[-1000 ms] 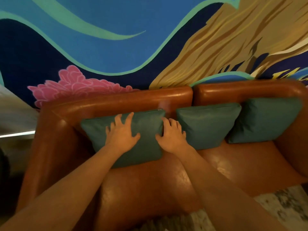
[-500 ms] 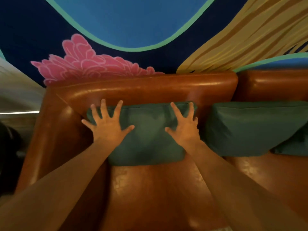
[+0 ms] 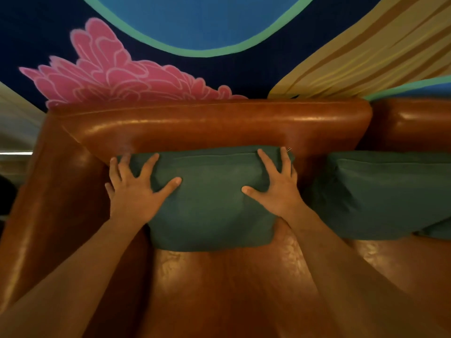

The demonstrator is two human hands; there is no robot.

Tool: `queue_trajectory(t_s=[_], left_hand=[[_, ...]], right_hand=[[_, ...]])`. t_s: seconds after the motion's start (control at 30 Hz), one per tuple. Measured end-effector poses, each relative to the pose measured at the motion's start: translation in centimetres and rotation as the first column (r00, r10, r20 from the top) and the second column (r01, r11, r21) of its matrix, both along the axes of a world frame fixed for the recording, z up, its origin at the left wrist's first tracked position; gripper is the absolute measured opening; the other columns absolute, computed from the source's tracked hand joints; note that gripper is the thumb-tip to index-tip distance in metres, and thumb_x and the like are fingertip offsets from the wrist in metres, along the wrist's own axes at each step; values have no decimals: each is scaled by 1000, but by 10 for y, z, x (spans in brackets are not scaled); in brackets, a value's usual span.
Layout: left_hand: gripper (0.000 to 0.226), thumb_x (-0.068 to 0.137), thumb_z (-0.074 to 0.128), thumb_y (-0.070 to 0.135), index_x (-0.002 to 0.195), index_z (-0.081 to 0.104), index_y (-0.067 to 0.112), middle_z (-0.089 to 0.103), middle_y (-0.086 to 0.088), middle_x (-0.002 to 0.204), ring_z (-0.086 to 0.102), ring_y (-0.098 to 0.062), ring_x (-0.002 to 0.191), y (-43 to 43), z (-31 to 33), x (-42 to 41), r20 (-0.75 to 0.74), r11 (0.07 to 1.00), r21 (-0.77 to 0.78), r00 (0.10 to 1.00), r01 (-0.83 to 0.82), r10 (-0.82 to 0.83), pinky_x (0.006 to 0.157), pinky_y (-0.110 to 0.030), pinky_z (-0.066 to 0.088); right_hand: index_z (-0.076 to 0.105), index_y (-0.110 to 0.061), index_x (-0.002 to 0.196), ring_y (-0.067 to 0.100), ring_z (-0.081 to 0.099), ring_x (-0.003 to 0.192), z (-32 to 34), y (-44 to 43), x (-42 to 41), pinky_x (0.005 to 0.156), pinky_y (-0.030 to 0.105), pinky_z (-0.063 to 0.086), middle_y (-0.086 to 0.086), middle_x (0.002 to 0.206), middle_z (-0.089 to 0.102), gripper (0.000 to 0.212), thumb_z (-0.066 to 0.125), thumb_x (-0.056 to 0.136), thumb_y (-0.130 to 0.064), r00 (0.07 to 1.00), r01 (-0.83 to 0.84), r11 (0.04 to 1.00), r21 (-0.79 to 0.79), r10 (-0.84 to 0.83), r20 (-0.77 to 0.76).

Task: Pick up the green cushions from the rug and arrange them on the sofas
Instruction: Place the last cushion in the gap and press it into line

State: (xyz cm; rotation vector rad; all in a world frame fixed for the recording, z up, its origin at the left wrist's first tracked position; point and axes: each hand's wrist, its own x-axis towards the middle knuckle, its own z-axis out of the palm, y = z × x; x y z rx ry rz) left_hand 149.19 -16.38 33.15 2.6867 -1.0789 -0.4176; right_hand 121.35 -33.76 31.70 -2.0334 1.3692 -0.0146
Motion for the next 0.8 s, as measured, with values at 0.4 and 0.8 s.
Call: queue_trajectory(t_s=[0.4, 0.8], left_hand=[[110, 48, 85, 87, 144, 49, 47, 68, 20, 130, 65, -11, 121, -5, -70, -7, -846, 565, -233, 451, -791, 283, 106, -52, 52], [149, 44, 92, 77, 163, 11, 39, 43, -8, 158, 44, -23, 145, 15, -92, -44, -598, 737, -414, 770, -534, 222, 122, -45, 36]], right_hand=[[27, -16, 170, 37, 50, 144, -52, 35, 30, 117, 43, 41, 16, 156, 51, 114, 91, 82, -51, 749, 571, 805, 165, -592, 296], [37, -31, 166, 26, 54, 142, -83, 50, 3, 119, 51, 45, 5, 153, 56, 106, 89, 78, -58, 787, 488, 852, 189, -523, 328]])
